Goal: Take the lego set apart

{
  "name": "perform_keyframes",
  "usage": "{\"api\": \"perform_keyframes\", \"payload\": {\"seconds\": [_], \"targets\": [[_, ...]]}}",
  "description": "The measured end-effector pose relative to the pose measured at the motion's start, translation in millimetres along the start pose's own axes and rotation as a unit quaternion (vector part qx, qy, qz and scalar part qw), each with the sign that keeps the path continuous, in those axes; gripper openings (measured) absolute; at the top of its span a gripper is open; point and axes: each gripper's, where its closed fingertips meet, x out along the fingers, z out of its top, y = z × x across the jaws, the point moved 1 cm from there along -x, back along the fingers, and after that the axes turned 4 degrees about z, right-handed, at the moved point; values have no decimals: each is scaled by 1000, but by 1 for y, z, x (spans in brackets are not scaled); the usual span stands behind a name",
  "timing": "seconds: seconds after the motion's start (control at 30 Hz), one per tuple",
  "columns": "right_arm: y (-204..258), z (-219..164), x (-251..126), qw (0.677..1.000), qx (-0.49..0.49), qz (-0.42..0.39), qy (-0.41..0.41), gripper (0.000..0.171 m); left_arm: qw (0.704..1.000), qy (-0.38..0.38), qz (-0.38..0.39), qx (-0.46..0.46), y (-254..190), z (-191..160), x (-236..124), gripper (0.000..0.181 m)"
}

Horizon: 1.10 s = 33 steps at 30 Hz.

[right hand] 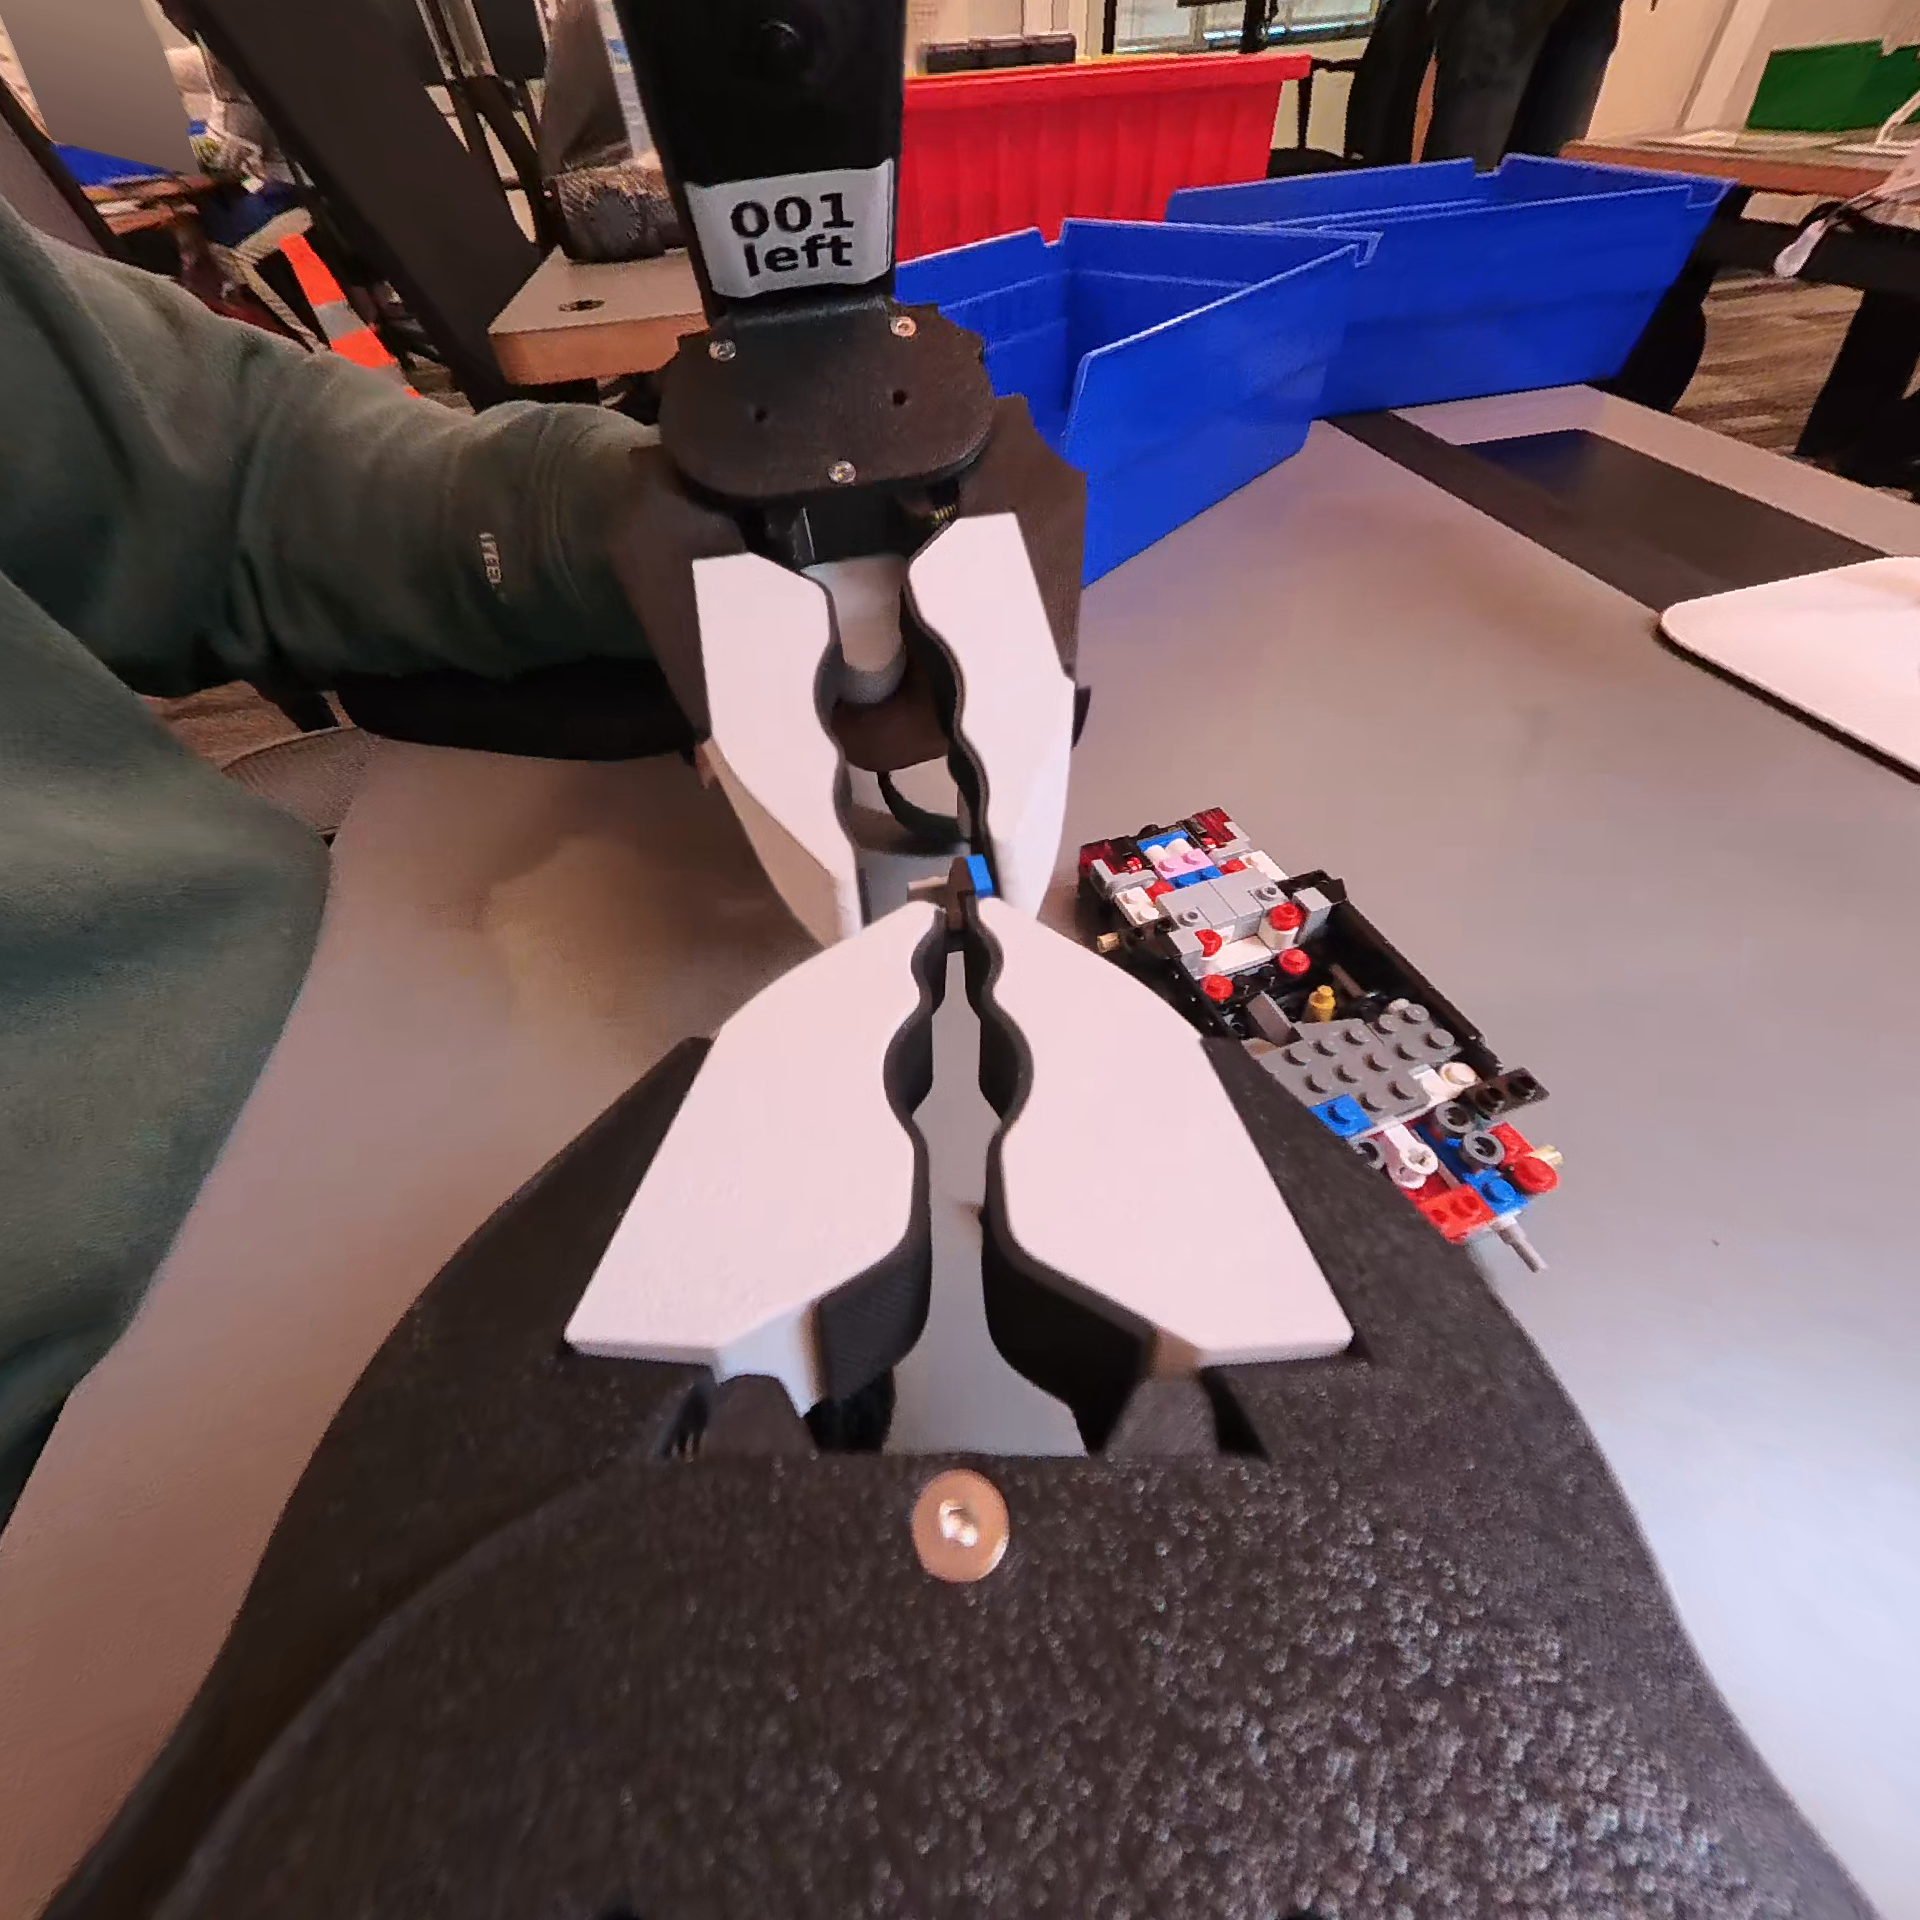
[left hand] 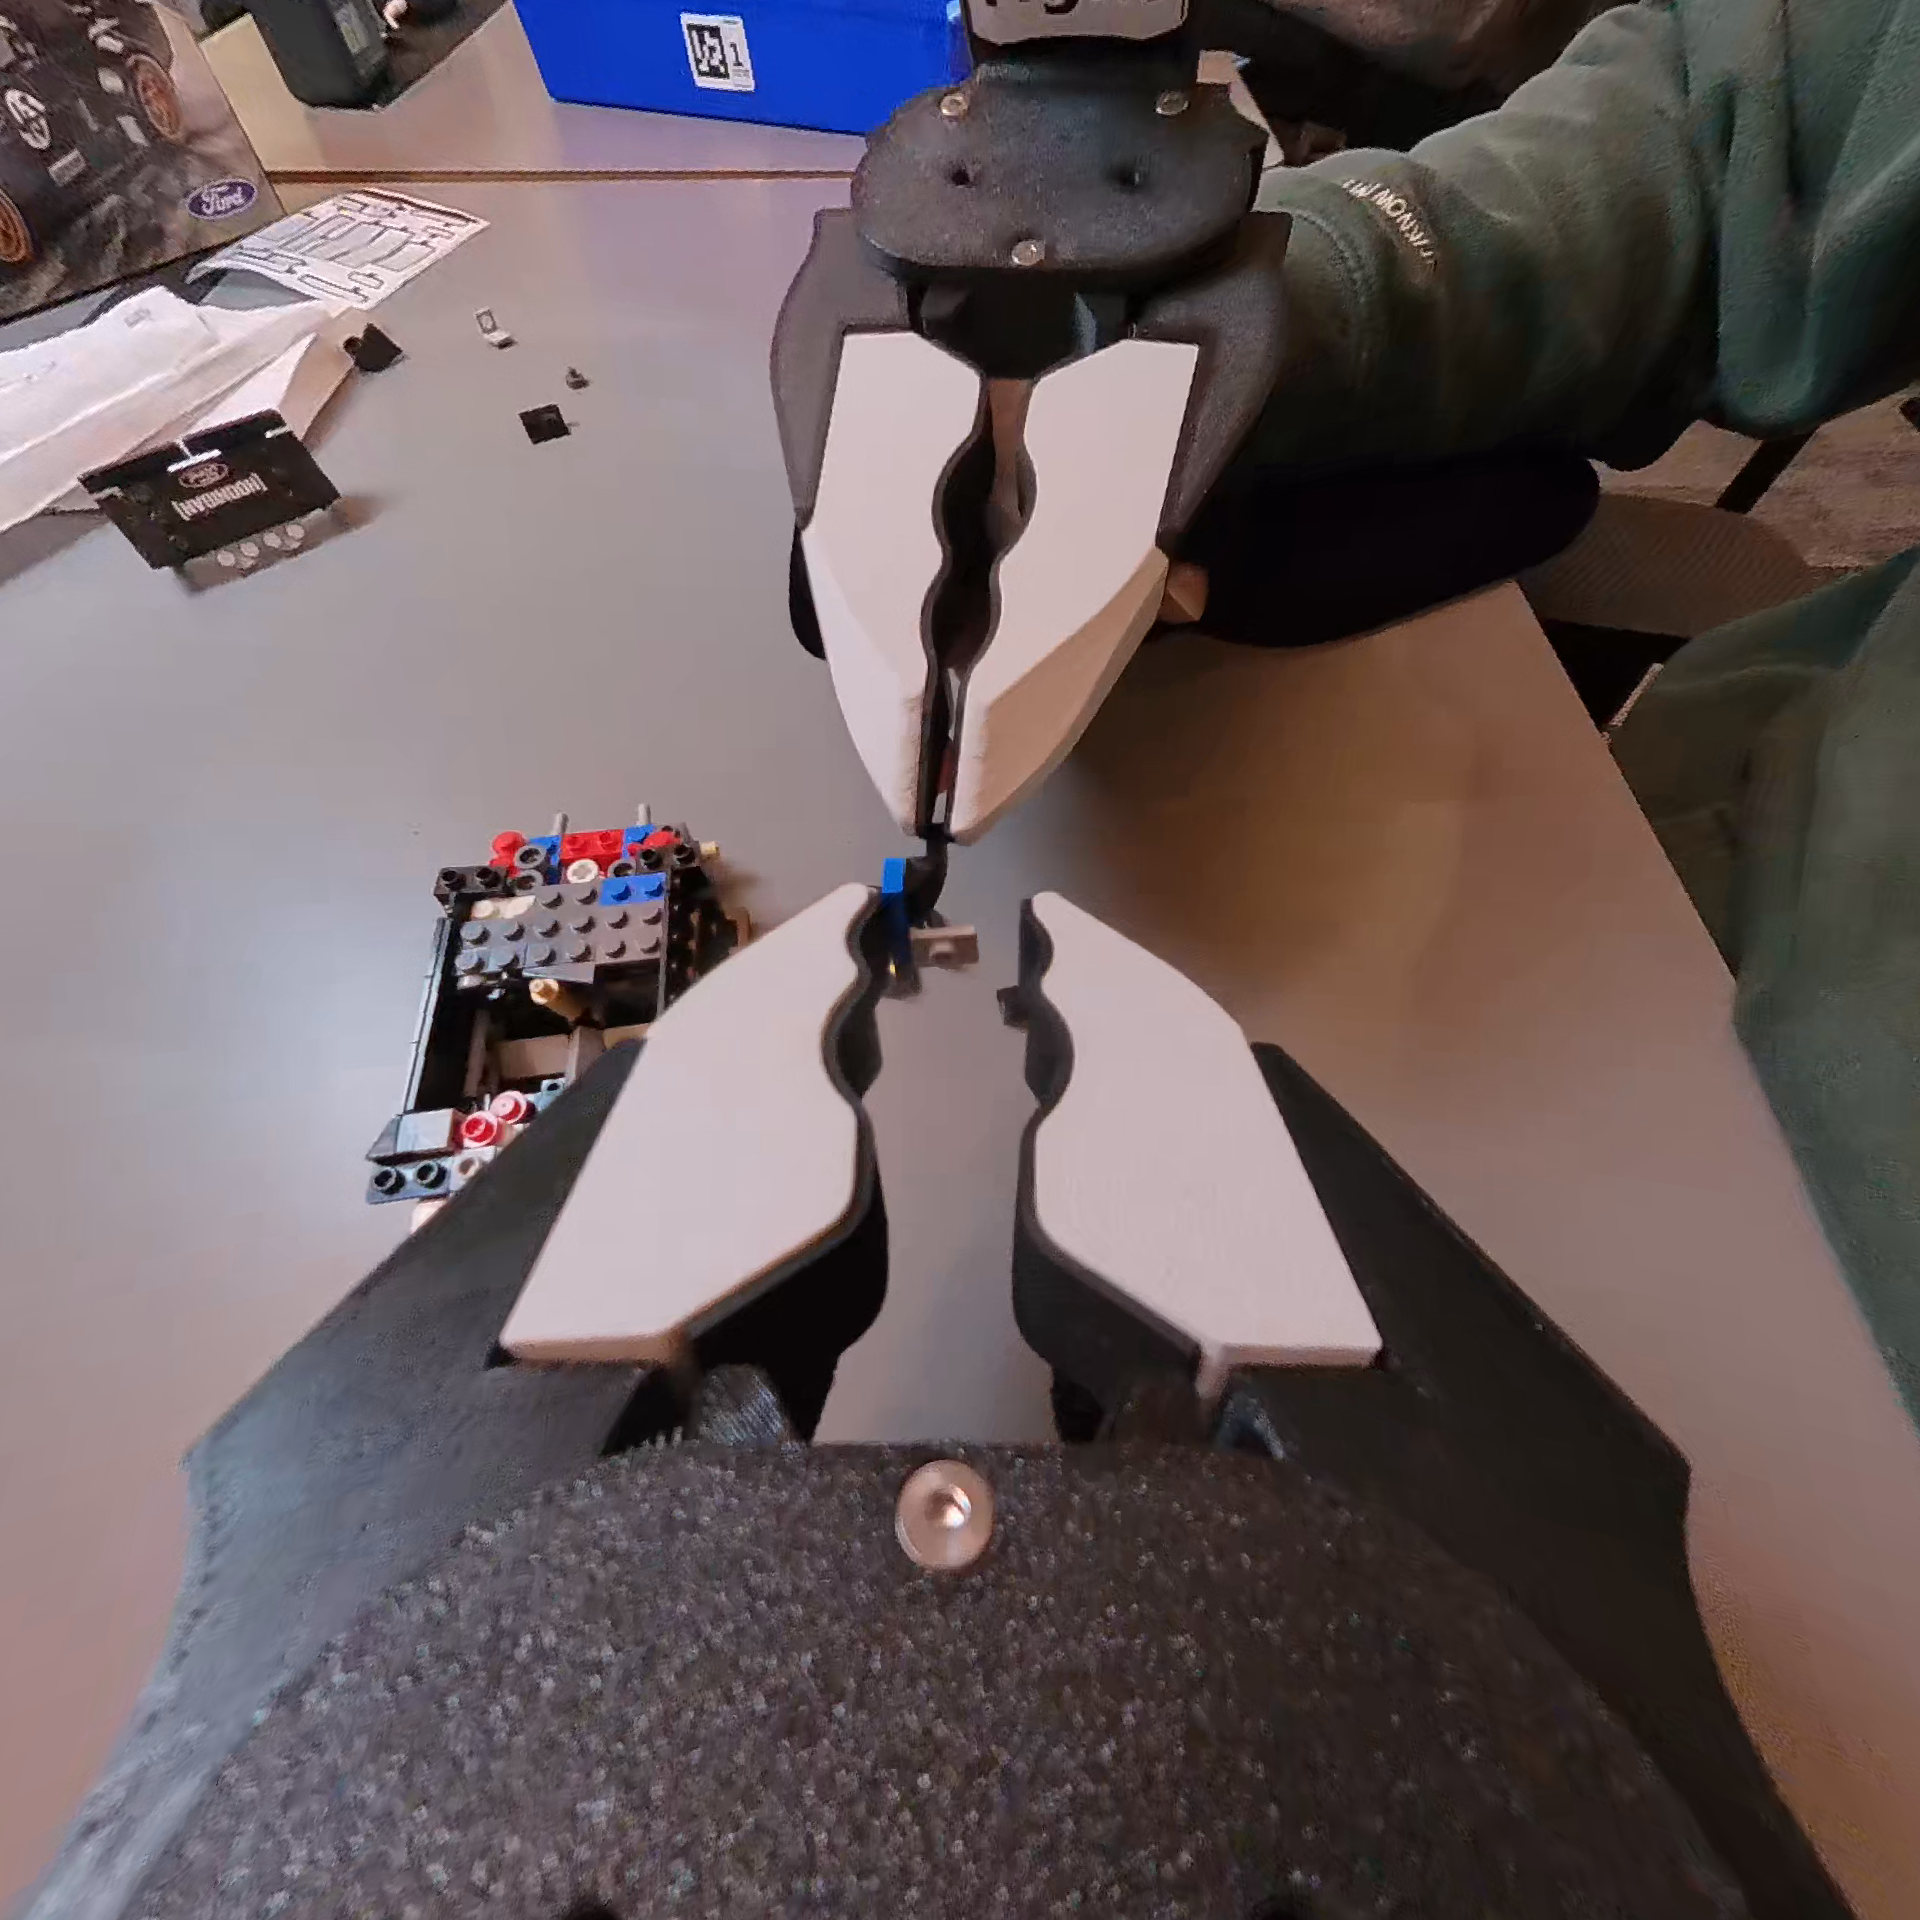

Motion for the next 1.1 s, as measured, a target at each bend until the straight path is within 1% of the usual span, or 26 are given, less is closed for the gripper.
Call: {"api": "perform_keyframes", "payload": {"seconds": [0.07,0.1,0.23,0.43,0.5,0.53,0.6,0.63,0.7,0.73,0.8,0.83,0.93,1.03,1.1], "targets": [[0,0,0,1000,0,1,-1,3,1000,0,7,-4,2,0,1,16],[0,0,0,1000,-2,-1,-1,3,1000,-4,6,-8,3,1,0,16],[-1,2,-1,1000,-4,-5,-5,3,1000,-14,8,-26,8,3,-3,15],[0,3,-3,1000,4,7,-14,2,1000,-8,13,-18,10,1,-5,13],[3,5,-4,1000,4,16,-18,2,999,10,32,-14,17,-5,-7,0],[4,7,-5,999,7,22,-23,2,999,19,45,-10,22,-9,-9,0],[1,8,-7,1000,11,14,-24,2,1000,-1,24,-11,18,-3,-15,0],[-1,7,-8,1000,8,8,-23,2,1000,-10,24,-11,18,1,-17,0],[-5,7,-8,1000,13,-3,-25,2,999,-12,43,-3,21,5,-19,0],[-7,7,-8,999,18,-5,-27,2,999,-16,41,-2,20,5,-19,5],[-9,8,-8,999,25,-12,-35,2,999,-17,37,-13,19,5,-16,21],[-9,9,-8,999,26,-15,-37,2,999,-17,37,-17,18,6,-14,24],[-11,10,-8,999,24,-25,-41,2,998,-16,51,-16,16,9,-9,21],[-13,11,-9,998,28,-27,-43,2,996,-10,93,-6,24,10,-8,16],[-12,10,-8,999,24,-26,-41,2,994,-23,102,-8,25,15,-9,11]]}}
